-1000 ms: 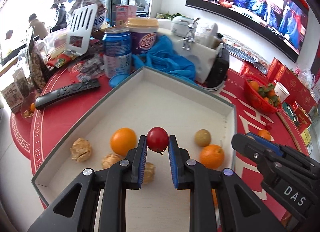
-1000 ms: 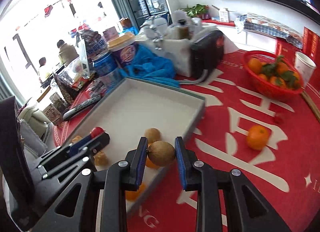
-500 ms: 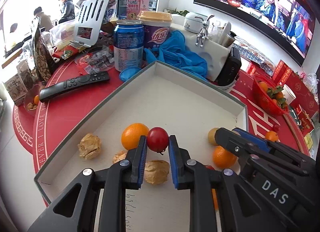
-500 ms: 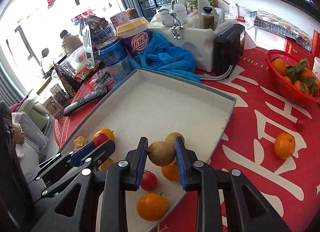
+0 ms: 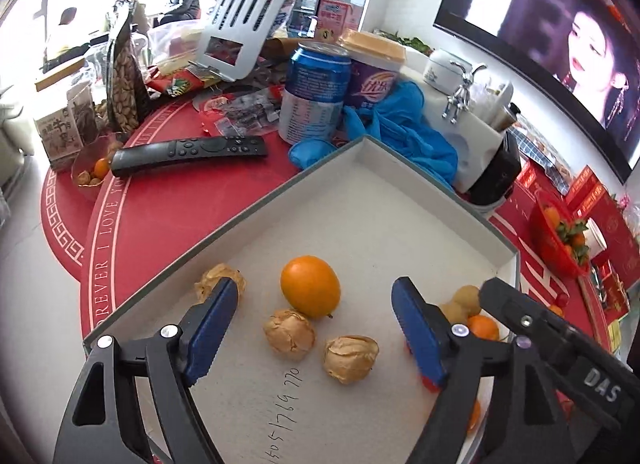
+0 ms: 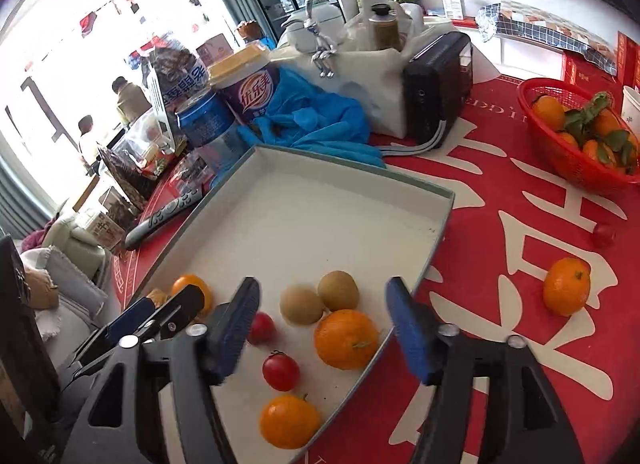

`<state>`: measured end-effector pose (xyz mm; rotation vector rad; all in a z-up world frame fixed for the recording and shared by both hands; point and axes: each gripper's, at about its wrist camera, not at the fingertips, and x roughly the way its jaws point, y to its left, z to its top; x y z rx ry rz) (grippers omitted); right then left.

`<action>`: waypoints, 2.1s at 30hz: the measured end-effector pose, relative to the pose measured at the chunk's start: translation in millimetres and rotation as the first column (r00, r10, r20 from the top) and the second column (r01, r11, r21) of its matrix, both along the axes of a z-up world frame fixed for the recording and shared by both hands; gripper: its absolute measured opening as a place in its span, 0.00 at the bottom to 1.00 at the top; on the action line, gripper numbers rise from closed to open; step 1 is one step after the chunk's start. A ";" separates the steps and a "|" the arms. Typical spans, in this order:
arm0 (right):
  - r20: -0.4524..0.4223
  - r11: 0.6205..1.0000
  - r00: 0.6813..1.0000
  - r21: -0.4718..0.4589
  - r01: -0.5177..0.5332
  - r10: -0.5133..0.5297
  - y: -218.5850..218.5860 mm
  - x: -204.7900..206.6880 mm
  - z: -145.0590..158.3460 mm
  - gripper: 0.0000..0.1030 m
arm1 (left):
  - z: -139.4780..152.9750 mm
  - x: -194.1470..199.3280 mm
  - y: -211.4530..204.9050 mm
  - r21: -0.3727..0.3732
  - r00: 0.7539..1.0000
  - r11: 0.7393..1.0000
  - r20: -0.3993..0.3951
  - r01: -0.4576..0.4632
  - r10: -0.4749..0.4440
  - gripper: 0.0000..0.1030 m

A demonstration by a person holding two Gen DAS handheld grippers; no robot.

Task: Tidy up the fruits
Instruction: 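Open left tool to drop the tomato while right tool releases the kiwi into the tray, then withdraw both open tools from the tray toward the remaining fruit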

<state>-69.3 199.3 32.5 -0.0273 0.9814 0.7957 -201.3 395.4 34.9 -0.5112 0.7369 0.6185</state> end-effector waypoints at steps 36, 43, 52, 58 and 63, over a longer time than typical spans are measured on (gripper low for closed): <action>0.203 0.851 0.892 -0.274 0.448 -0.404 -145.6 115.3 -35.2 0.75 | 12.3 43.2 -150.0 0.106 0.823 0.818 -0.018 0.566 -0.568 0.80; 0.235 0.878 0.910 -0.266 0.398 -0.341 -130.3 105.7 -31.8 0.22 | 6.8 49.7 -163.3 0.111 0.804 0.796 -0.043 0.594 -0.594 0.80; 0.139 0.890 0.905 -0.171 0.423 -0.403 -201.8 52.1 -24.0 0.17 | 6.5 67.3 -189.1 0.142 0.774 0.762 -0.083 0.632 -0.627 0.80; 0.097 0.908 0.912 -0.105 0.407 -0.397 -239.4 18.9 -17.7 0.18 | 4.3 123.0 -208.3 0.140 0.762 0.749 -0.144 0.647 -0.632 0.80; 0.031 0.915 0.920 -0.093 0.392 -0.391 -255.0 26.2 -25.9 0.18 | -22.9 168.8 -219.0 0.135 0.764 0.760 -0.250 0.636 -0.594 0.80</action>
